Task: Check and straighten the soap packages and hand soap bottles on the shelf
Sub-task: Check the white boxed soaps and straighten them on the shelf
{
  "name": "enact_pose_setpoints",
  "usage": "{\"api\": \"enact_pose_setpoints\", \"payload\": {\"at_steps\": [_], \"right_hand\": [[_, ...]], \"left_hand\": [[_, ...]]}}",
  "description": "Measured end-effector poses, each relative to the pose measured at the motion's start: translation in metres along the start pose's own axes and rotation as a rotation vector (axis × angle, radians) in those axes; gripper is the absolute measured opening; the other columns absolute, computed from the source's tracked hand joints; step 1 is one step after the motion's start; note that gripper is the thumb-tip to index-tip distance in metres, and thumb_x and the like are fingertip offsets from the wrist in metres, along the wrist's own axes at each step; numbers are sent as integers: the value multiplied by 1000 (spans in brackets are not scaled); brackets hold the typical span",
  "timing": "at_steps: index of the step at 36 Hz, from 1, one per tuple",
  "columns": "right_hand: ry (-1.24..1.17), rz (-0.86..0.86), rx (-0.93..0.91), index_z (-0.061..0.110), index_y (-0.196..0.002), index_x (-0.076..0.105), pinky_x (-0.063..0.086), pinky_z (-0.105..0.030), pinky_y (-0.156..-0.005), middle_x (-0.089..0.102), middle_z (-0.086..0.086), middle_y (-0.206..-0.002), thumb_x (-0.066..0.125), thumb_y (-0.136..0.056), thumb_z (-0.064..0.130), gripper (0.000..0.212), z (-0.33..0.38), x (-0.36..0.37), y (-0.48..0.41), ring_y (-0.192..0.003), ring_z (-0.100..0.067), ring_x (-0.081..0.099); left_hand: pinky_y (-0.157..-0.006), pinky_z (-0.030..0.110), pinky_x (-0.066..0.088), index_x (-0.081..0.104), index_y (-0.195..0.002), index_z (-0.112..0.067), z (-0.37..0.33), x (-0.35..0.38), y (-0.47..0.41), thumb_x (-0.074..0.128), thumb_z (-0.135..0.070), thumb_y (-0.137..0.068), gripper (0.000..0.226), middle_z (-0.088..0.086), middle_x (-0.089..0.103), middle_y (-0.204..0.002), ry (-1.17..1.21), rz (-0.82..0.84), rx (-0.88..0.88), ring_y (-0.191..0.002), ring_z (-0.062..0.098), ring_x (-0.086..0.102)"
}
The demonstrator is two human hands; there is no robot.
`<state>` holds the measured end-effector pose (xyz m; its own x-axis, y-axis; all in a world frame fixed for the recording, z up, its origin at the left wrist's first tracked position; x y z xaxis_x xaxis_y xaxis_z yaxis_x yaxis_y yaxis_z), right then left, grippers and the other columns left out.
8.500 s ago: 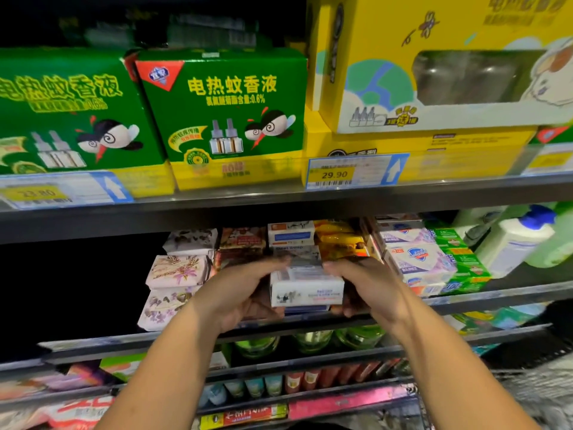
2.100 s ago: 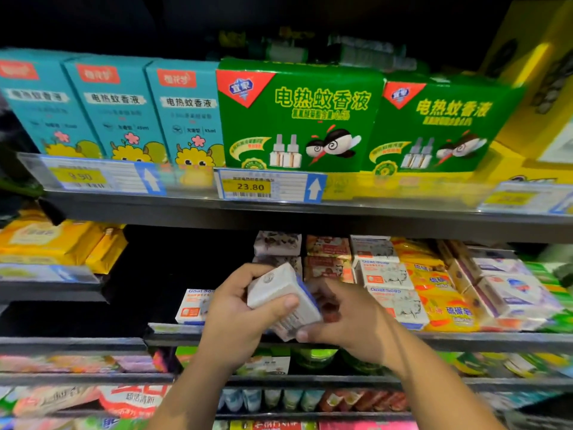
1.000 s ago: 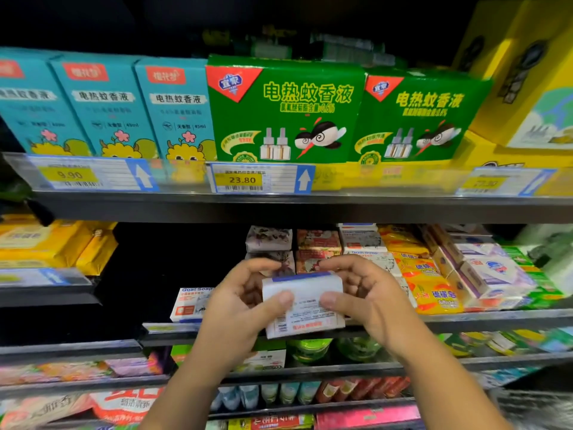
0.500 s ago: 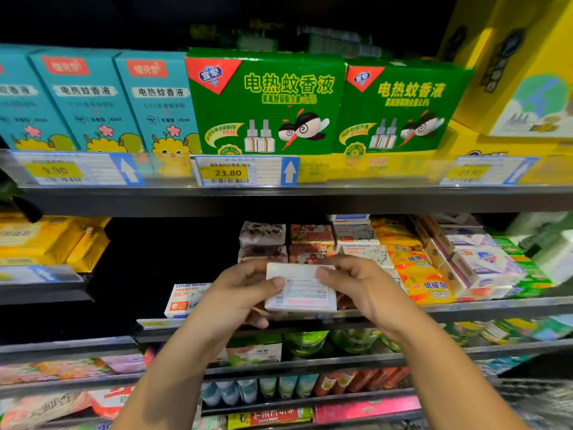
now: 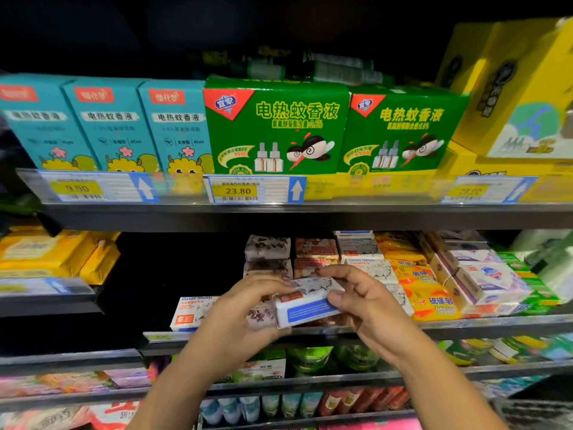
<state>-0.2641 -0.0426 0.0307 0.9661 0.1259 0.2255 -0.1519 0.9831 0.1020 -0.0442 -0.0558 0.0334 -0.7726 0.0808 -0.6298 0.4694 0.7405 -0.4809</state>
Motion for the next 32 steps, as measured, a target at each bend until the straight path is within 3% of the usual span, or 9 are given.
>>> {"api": "enact_pose_setpoints", "payload": {"at_steps": [3,6,13,17,20,22,26,28,32], "right_hand": [[122,4,-40,12,-119,63,57,-29,-73,76,-6,-101,80,-71,7,51,1,2,-2,-90,-20,71],[158,49,-55,12,-119,61,57,-26,-74,76,-7,-103,83,-70,0,55,0,10,-7,-94,-18,71],[266,100,-79,27,-129,54,54,-28,-90,65,0,-127,81,-76,17,61,-10,28,-25,-115,-14,64],[306,98,-45,28,-118,60,50,-14,-87,68,10,-119,66,-92,9,32,-11,38,-35,-113,-1,64],[729,63,-65,44,-113,60,44,-7,-87,62,26,-117,67,-94,29,25,-15,44,-42,-113,1,59],[990,101,-123,51,-113,57,35,-1,-87,54,35,-119,62,-96,35,23,-17,52,-45,-113,7,50],[1366,227,-136,36,-154,30,12,-19,-117,20,13,-163,46,-102,48,56,-35,65,-55,-151,-8,9],[1449,256,-90,29,-160,14,-5,-23,-117,-1,7,-167,39,-103,52,65,-42,69,-57,-147,-6,-14],[1569,272,-94,25,-160,9,-11,-35,-123,-9,2,-166,28,-104,55,66,-45,76,-55,-151,-14,-18]], "left_hand": [[-108,8,27,31,-135,-66,4,2,3,71,-71,-72,75,-41,29,-142,46,201,-116,-137,-12,29],[-109,11,24,29,-140,-59,9,5,-2,60,-81,-69,81,-38,24,-146,-34,218,-195,-135,-14,23],[-98,24,41,47,-140,-39,27,-15,-9,76,-65,-69,82,-21,49,-119,-155,211,-245,-112,2,46],[-99,29,40,56,-133,-32,55,-39,3,82,-48,-67,72,-19,53,-116,-128,134,-309,-113,11,49],[-98,26,37,54,-137,-22,82,-48,12,87,-24,-73,72,-10,52,-116,-221,32,-416,-115,20,46],[-99,24,34,51,-140,-21,104,-51,16,85,-23,-74,74,-1,52,-124,-268,-4,-507,-120,22,42],[-108,37,41,55,-138,-21,138,-56,18,87,-26,-70,75,2,50,-133,-173,-23,-599,-126,25,47],[-107,31,40,62,-132,-17,149,-58,15,88,-20,-71,66,1,53,-130,-171,-18,-579,-124,23,51],[-104,24,39,62,-131,-15,163,-59,5,85,-10,-73,62,3,53,-129,-151,41,-559,-122,21,53]]}}
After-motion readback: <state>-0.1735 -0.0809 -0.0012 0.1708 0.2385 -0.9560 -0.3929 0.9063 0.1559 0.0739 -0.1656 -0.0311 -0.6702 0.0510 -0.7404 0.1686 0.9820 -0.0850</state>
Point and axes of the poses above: each hand's wrist, its own y-axis away from the middle knuckle, its own x-axis out of the palm, z = x × y, the point moved 3 cm from there along -y, towards the middle knuckle
